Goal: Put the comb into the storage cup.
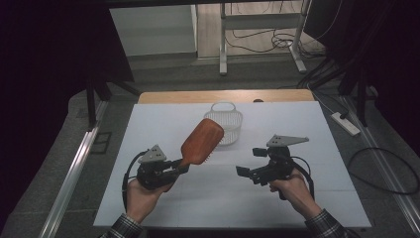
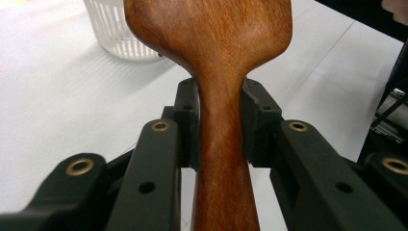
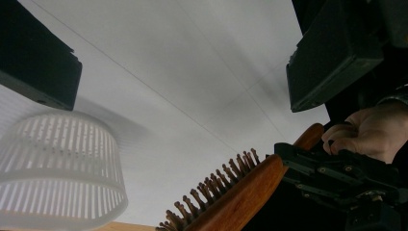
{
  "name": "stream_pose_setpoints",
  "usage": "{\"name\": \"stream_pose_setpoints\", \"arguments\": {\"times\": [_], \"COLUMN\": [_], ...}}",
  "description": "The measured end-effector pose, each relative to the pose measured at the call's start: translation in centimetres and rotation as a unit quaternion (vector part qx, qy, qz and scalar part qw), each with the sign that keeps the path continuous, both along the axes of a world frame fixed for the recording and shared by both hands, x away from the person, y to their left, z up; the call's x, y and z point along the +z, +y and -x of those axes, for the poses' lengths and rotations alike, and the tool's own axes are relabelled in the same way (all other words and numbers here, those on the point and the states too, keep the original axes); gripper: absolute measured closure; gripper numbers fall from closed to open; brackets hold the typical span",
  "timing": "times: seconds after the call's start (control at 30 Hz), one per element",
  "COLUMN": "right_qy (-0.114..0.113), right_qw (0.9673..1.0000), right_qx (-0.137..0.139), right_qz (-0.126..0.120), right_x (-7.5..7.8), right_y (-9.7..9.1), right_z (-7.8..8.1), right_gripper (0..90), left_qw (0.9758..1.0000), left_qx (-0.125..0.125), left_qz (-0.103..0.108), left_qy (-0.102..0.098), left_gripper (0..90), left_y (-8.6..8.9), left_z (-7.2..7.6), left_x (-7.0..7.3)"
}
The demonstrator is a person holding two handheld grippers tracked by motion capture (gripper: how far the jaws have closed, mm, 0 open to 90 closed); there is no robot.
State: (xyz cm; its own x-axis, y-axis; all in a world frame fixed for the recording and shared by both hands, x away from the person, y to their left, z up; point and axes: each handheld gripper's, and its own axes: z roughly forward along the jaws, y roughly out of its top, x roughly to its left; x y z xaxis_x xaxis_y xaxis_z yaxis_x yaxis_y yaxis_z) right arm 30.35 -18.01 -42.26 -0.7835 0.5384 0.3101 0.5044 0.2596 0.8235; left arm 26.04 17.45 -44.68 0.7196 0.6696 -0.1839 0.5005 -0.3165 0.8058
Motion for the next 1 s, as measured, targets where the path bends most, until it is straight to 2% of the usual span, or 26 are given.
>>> {"name": "stream_pose_setpoints", "arguments": {"times": [0.33,1.0], "right_qy": [0.018,0.045], "right_qw": [0.9997,0.9987], "right_qx": [0.002,0.018], "right_qz": [-0.019,-0.018], "right_x": [0.2,0.8], "right_y": [1.5,4.9], "right_z": [-1.1,-2.8], "right_gripper": [0.0,0.0], "left_qw": [0.9999,0.9989], "left_qx": [-0.013,-0.038], "left_qz": [0.007,0.021], "left_qy": [-0.008,-0.018], "left_gripper": [71.1,71.2], "left_y": [-0.9,-2.5], "left_z": [-0.1,0.1], "left_x": [0.2,0.4]}}
